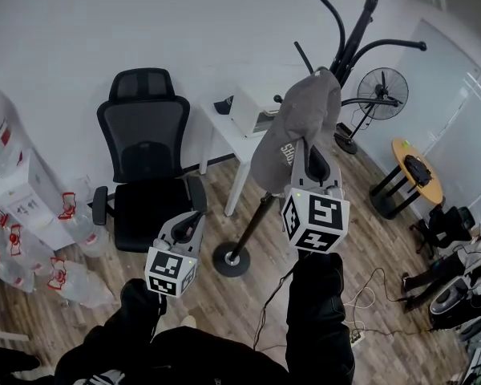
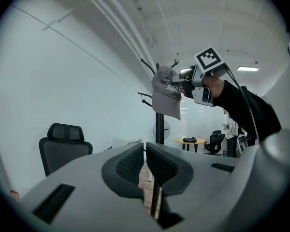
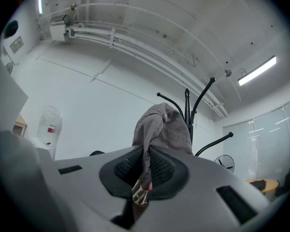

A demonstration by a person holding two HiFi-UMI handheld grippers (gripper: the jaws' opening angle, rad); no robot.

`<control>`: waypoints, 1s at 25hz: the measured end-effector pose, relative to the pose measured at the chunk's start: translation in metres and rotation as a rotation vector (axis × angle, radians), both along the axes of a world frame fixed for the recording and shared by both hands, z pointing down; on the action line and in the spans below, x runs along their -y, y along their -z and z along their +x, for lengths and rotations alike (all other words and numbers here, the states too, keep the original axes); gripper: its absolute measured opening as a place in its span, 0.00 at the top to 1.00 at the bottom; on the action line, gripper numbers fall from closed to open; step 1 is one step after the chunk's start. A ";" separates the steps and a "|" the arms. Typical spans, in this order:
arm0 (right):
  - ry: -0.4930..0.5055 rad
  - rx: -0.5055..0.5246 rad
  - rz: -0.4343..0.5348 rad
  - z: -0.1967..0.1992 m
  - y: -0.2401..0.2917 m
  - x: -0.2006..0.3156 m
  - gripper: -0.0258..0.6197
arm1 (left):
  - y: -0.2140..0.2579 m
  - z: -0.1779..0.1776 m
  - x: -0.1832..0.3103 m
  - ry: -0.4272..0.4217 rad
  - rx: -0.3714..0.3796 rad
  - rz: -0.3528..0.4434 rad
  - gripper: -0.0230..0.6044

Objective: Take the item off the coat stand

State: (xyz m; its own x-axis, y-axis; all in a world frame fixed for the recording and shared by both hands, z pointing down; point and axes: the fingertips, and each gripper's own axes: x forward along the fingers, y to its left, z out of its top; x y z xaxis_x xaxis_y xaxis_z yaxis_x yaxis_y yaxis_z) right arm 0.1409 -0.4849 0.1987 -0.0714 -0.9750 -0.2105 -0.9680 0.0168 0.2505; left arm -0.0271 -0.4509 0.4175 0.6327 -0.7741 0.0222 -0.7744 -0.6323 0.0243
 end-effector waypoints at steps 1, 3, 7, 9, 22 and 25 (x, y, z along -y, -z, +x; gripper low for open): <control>0.000 0.001 0.005 0.000 0.003 -0.001 0.92 | 0.000 -0.001 -0.001 0.000 0.000 0.001 0.91; 0.002 0.000 0.016 -0.002 0.009 -0.003 0.92 | 0.001 -0.003 -0.001 0.003 -0.001 0.002 0.91; 0.006 -0.009 0.043 -0.005 0.021 -0.008 0.92 | 0.003 -0.007 -0.001 0.009 -0.006 0.006 0.91; 0.006 -0.011 0.062 -0.005 0.028 -0.011 0.92 | 0.004 -0.008 -0.001 0.012 -0.006 0.007 0.91; 0.011 -0.031 0.159 -0.006 0.067 -0.041 0.92 | 0.011 -0.006 -0.005 0.010 -0.015 0.022 0.91; 0.016 -0.040 0.170 -0.008 0.072 -0.049 0.92 | 0.013 -0.003 -0.007 0.007 -0.016 0.024 0.91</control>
State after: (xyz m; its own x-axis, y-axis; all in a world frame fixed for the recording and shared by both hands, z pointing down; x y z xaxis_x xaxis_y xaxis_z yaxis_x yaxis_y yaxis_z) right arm 0.1329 -0.4363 0.1269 -0.0985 -0.9243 -0.3688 -0.9570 -0.0136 0.2897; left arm -0.0303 -0.4443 0.4045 0.6276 -0.7785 -0.0067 -0.7783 -0.6275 0.0213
